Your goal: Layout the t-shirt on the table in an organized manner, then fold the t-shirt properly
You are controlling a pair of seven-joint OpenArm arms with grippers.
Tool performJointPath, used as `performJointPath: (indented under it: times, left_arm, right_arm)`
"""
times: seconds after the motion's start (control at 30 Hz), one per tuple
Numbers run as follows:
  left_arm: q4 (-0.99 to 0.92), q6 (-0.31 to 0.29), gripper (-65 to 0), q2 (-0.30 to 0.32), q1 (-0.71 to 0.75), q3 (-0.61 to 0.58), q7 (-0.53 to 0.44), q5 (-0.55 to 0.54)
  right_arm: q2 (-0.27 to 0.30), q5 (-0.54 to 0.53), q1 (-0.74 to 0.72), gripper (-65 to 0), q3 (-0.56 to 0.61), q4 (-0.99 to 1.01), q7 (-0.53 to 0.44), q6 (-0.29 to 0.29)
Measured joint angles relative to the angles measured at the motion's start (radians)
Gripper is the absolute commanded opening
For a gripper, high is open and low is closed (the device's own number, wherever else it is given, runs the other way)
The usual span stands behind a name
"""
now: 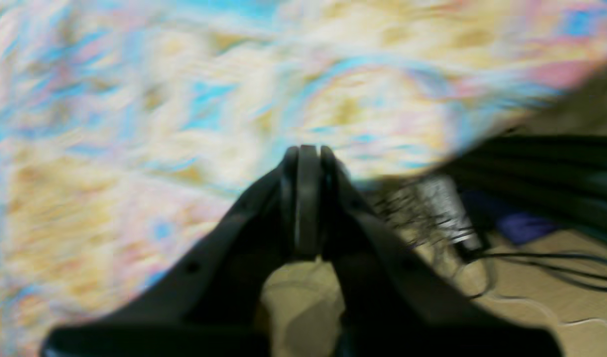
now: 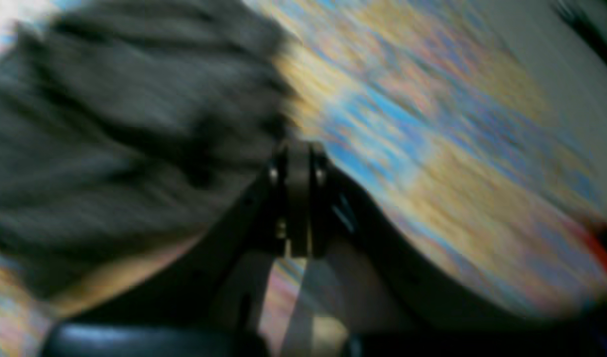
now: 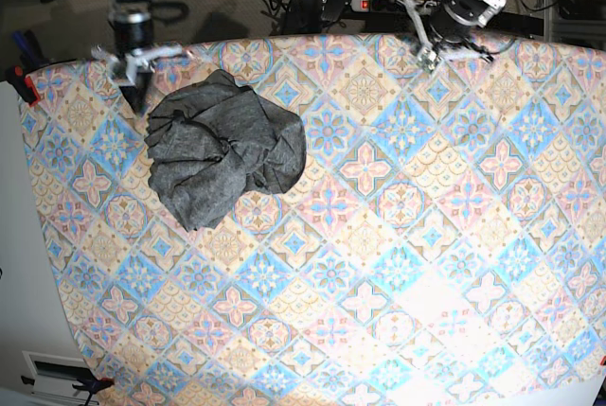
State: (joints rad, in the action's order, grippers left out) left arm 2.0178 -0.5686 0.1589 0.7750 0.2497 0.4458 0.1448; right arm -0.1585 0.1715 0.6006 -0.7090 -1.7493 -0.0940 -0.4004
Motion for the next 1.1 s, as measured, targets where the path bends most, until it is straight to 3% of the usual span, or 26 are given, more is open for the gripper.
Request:
performJointPath:
  times: [0.13,0.2,0.3,0.53,0.6,0.73,0.9,0.97,1.03,1.1]
  left_arm:
    - [-0.155,0.004,-65.0,0.002,0.045,0.001,-0.156,0.010]
    - [-0.244,0.008,-65.0,0.002,0.038,-0.023,-0.167,0.045]
    - [-0.346,0.008,-65.0,-0.001,0.037,-0.057,-0.257,0.077]
    - [-0.579,0.011,-65.0,-0.105,0.021,-0.069,-0.436,0.246]
    - [-0.641,0.016,-65.0,-0.127,-0.003,-0.069,-0.462,0.292]
    - [-0.791,0.019,-65.0,-0.128,-0.066,-0.068,-0.504,0.341]
    - [-1.036,0.017,-65.0,-0.101,-0.195,-0.007,-0.572,0.349]
    - [-1.153,0.016,-65.0,-0.063,-0.254,-0.006,-0.609,0.351]
    - [-1.293,0.016,-65.0,-0.010,-0.322,-0.006,-0.657,0.345]
    - [-1.459,0.032,-65.0,0.042,-0.388,-0.002,-0.718,0.347]
  right_arm:
    - [0.004,-0.011,0.021,-65.0,-0.069,0.090,-0.013,0.000]
    - [0.003,-0.011,0.019,-65.0,-0.088,0.167,-0.010,-0.001]
    - [-0.005,-0.008,0.016,-65.0,-0.128,0.301,-0.046,0.001]
    - [0.008,-0.007,0.012,-65.0,-0.159,0.634,-0.196,-0.005]
    - [0.027,0.002,0.012,-65.0,-0.180,0.697,-0.217,-0.020]
    - [0.103,-0.016,0.009,-65.0,-0.209,0.822,-0.242,0.007]
    - [0.102,-0.006,-0.027,-65.0,-0.209,1.036,-0.218,-0.003]
    - [0.113,0.004,-0.086,-65.0,-0.211,1.112,-0.201,-0.010]
    - [0.163,0.002,-0.166,-65.0,-0.215,1.184,-0.213,-0.007]
    - [0.219,-0.031,-0.221,-65.0,-0.219,1.268,-0.291,-0.017]
